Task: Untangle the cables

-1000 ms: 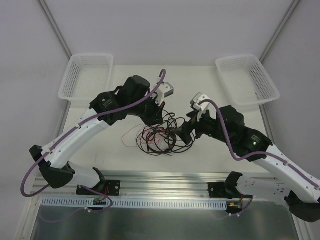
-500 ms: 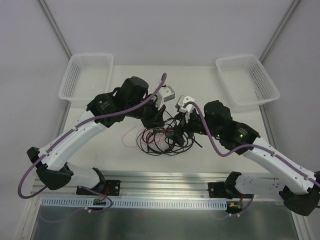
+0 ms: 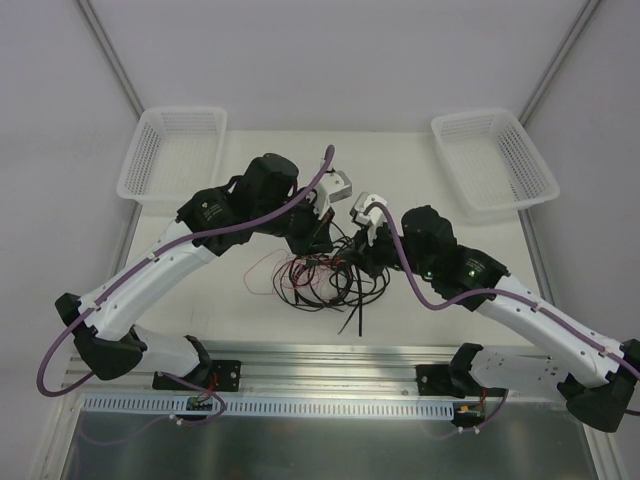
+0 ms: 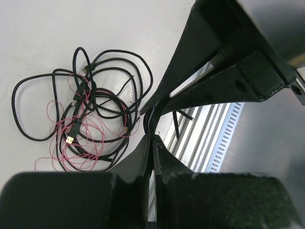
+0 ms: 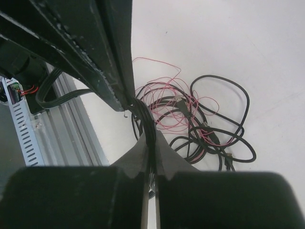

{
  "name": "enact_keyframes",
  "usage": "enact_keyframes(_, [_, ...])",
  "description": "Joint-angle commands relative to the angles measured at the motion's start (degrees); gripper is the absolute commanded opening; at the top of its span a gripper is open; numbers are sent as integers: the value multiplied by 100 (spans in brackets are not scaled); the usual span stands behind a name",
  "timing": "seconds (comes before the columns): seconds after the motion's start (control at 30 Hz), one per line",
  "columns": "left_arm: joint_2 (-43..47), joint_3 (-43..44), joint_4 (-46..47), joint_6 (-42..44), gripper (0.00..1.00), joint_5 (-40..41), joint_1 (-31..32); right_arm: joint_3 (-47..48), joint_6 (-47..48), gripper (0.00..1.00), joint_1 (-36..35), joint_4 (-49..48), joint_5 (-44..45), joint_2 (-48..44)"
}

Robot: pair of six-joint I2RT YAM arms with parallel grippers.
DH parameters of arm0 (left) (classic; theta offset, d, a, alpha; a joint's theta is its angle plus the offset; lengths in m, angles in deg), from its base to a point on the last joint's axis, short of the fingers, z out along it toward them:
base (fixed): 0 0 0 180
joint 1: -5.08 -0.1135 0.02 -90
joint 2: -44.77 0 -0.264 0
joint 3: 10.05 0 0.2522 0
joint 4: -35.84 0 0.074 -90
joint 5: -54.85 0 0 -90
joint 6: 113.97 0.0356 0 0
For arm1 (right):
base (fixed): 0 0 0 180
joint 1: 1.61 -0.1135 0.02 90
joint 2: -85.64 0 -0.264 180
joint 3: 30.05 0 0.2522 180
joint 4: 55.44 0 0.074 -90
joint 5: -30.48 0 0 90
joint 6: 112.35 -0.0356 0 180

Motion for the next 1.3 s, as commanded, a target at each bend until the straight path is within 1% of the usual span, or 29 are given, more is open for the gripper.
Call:
enact_keyframes(0.0, [220, -99, 379, -79, 0, -215, 38, -83, -187, 1, 122, -365, 175, -144])
enact_keyframes(0.07, [246, -187, 466, -123, 0, -74, 30, -118, -257, 1, 201, -348, 316, -179])
enact_keyframes(0.1, [272, -275, 484, -193, 14, 187, 30, -136, -275, 1, 245, -330, 386, -196])
enact_keyframes(0.17, [290, -337, 572, -193, 35, 505, 30, -145, -319, 1, 429, -287, 535, -223])
enact_keyframes(0.2, [316, -407, 607, -411, 49, 646, 30, -136, -354, 1, 500, -217, 588, -232])
enact_keyframes(0.27, [378, -504, 712, -483, 67, 1024, 3, -84, -363, 1, 693, -146, 755, -249])
enact_keyframes(0.3, [474, -626, 756, -579, 81, 1138, -6, -31, -363, 1, 763, -15, 843, -241])
enact_keyframes(0.4, [843, -994, 1037, -782, 97, 1674, -128, 267, -345, 1, 1080, 407, 1580, -162])
enact_keyframes(0.43, [966, -1127, 1134, -834, 99, 1884, -190, 373, -354, 1, 1289, 504, 2026, -92])
enact_keyframes(0.47, [1237, -1276, 1309, -974, 99, 1999, -277, 461, -371, 1, 1413, 713, 2239, -56])
enact_keyframes(0.5, [1387, -1608, 1415, -1063, 99, 2061, -478, 705, -398, 1, 1554, 820, 2432, -4])
enact_keyframes(0.53, [1537, -1794, 1494, -1150, 99, 2193, -619, 829, -476, 1, 1868, 934, 2800, 110])
enact_keyframes(0.57, [1843, -1979, 1573, -1351, 99, 2272, -760, 952, -468, 1, 2028, 1083, 2943, 163])
enact_keyframes(0.6, [1994, -2372, 1679, -1475, 99, 2299, -918, 1232, -442, 1, 2178, 1128, 3066, 242])
enact_keyframes(0.63, [2126, -2567, 1706, -1590, 99, 2317, -1294, 1383, -355, 1, 2449, 1181, 3302, 312])
enact_keyframes(0.67, [2388, -2752, 1706, -1747, 99, 2326, -1446, 1593, -284, 1, 2591, 1286, 3452, 513])
enact_keyframes(0.7, [2486, -3102, 1706, -1801, 99, 2430, -1604, 1752, -223, 1, 2714, 1313, 3628, 611])
enact_keyframes(0.73, [2592, -3271, 1723, -1828, 99, 2501, -1805, 2041, -152, 1, 2994, 1270, 3952, 716])
enact_keyframes(0.77, [2767, -3429, 1732, -1846, 99, 2554, -1886, 2157, -4, 1, 3162, 1121, 4068, 918])
enact_keyframes(0.8, [2847, -3700, 1732, -1828, 99, 2633, -1956, 2253, 41, 1, 3338, 1007, 4130, 1007])
enact_keyframes(0.9, [3032, -4228, 1899, -1758, 99, 2800, -2132, 2553, 94, 1, 4285, 410, 4193, 1463])
enact_keyframes(0.97, [3085, -4467, 2101, -1740, 99, 2888, -2229, 2728, 138, 1, 4568, -46, 4166, 1736])
enact_keyframes(1.0, [3094, -4659, 2171, -1732, 99, 2923, -2247, 2790, 243, 1, 4700, -197, 4166, 2059])
enact_keyframes(1.07, [3059, -4810, 2355, -1679, 99, 2924, -2273, 2991, 357, 2, 5035, -609, 4166, 2412])
enact_keyframes(1.13, [2980, -4863, 2365, -1617, 99, 2775, -2282, 3281, 455, 3, 5263, -673, 4052, 3035])
enact_keyframes(1.2, [2883, -4898, 2365, -1600, 99, 2713, -2291, 3834, 420, 3, 5474, -577, 3999, 3457])
enact_keyframes(1.23, [2865, -4898, 2365, -1617, 99, 2669, -2291, 4002, 446, 3, 5597, -542, 3964, 3903])
enact_keyframes(1.27, [2822, -4916, 2365, -1643, 99, 2538, -2291, 4134, 489, 4, 5642, -611, 4007, 4082])
